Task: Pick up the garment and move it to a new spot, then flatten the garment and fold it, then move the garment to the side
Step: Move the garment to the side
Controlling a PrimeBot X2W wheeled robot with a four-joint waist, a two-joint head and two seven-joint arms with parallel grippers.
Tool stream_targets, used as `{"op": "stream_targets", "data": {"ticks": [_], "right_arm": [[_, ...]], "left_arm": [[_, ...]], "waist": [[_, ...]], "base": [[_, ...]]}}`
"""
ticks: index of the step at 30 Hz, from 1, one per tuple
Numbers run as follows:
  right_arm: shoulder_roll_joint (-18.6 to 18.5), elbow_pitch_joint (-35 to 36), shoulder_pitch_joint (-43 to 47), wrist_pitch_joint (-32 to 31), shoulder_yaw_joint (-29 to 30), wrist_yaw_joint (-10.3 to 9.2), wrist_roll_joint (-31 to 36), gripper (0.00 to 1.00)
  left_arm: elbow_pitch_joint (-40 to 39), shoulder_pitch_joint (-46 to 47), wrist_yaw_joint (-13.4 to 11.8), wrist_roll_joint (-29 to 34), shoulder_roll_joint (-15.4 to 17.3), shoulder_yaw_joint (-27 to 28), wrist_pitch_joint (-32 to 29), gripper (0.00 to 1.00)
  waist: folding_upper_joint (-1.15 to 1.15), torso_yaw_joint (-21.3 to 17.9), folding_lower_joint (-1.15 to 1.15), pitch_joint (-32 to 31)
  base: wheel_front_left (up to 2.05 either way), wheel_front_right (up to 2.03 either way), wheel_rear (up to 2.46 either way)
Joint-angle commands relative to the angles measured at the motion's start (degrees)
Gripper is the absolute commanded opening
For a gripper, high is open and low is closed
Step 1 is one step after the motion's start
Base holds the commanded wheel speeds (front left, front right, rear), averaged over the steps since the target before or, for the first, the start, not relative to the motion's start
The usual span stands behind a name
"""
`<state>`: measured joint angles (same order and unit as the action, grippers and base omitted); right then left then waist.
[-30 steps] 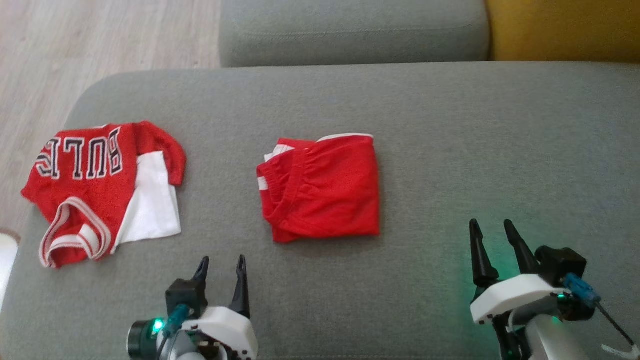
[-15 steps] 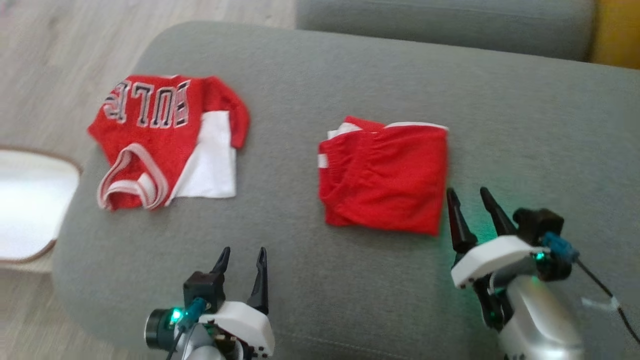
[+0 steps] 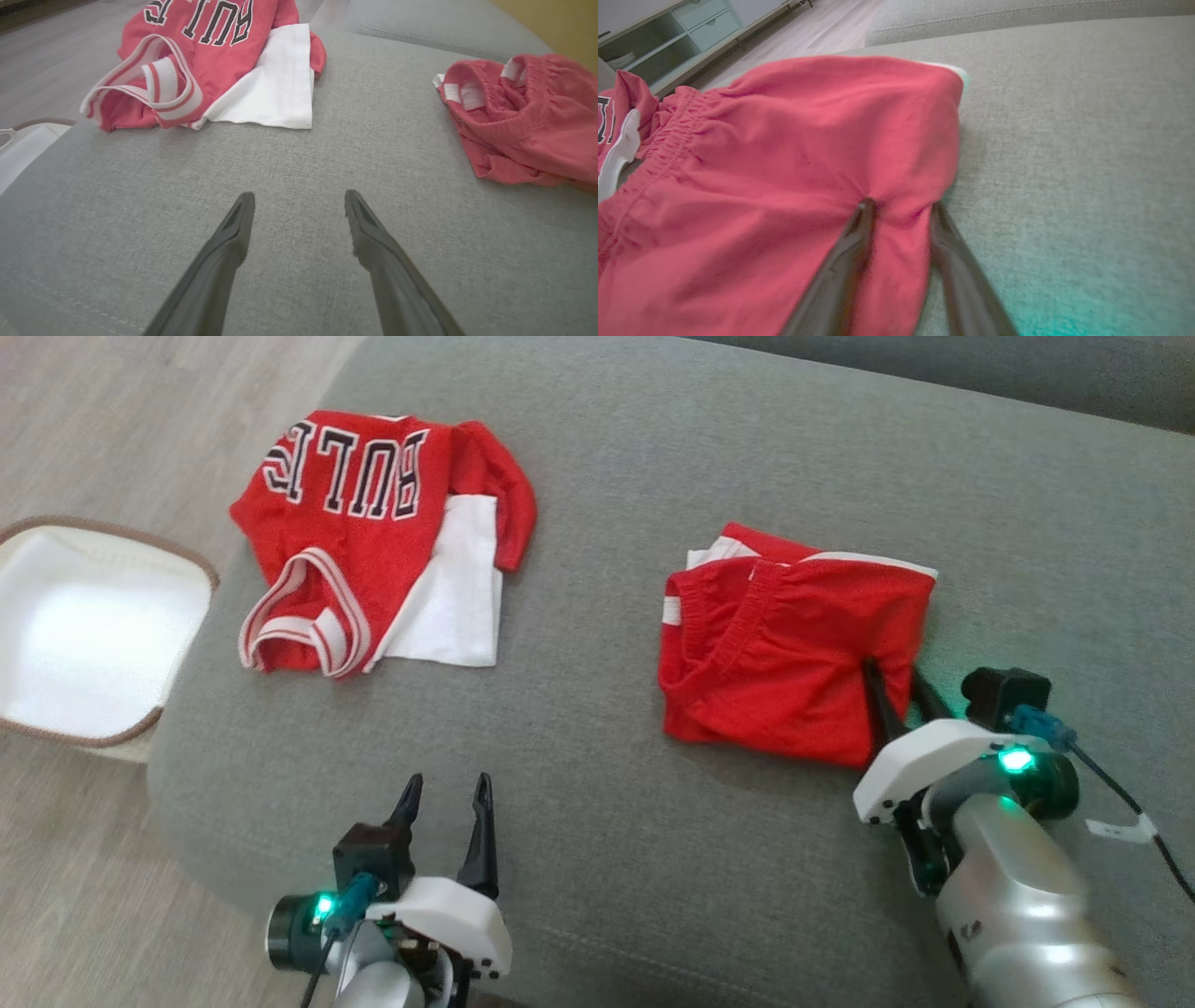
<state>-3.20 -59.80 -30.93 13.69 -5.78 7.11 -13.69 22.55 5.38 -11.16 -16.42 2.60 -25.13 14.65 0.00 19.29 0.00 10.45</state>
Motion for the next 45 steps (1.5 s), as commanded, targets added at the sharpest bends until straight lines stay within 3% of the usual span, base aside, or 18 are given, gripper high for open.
{"op": "stream_targets", "data": {"ticks": [1,7,19,28,36,45], "right_arm": [[0.32,-0.35,-0.56,0.25,-2.22,0.37,-0.82,0.0],[0.32,-0.51,-1.16,1.04,-5.11,0.37,-4.29,0.0],[0.32,2.45,-3.71,1.2,-15.36,0.37,-9.46,0.0],[0.32,4.11,-4.44,0.95,-20.7,0.37,-14.01,0.0],[0.13,2.66,-6.23,1.08,-20.09,0.37,-13.55,0.0],[-6.48,-2.17,-12.34,1.19,-16.03,0.37,-9.0,0.0]], "left_arm": [[-1.84,1.84,-0.41,-0.47,0.28,1.94,0.35,1.0],[-1.37,2.18,0.22,0.72,0.28,2.78,0.35,1.0],[0.09,7.26,1.53,2.02,0.28,2.51,0.35,1.0],[1.58,9.68,2.28,2.73,0.28,2.4,0.35,1.0],[1.71,10.48,2.74,2.78,0.28,1.37,0.35,1.0],[2.47,9.52,3.75,4.02,0.28,0.35,0.35,1.0]], "waist": [[0.0,-1.08,0.0,-0.18],[0.0,-8.01,0.0,-1.47],[0.0,-32.58,0.0,-0.77],[0.0,-44.92,0.0,0.67],[0.0,-46.67,0.0,2.39],[0.0,-39.44,0.0,3.86]], "base": [[0.0,0.0,0.0],[0.0,0.0,0.0],[0.0,0.0,0.0],[0.0,0.0,0.0],[0.0,0.0,0.0],[0.0,0.0,0.0]]}}
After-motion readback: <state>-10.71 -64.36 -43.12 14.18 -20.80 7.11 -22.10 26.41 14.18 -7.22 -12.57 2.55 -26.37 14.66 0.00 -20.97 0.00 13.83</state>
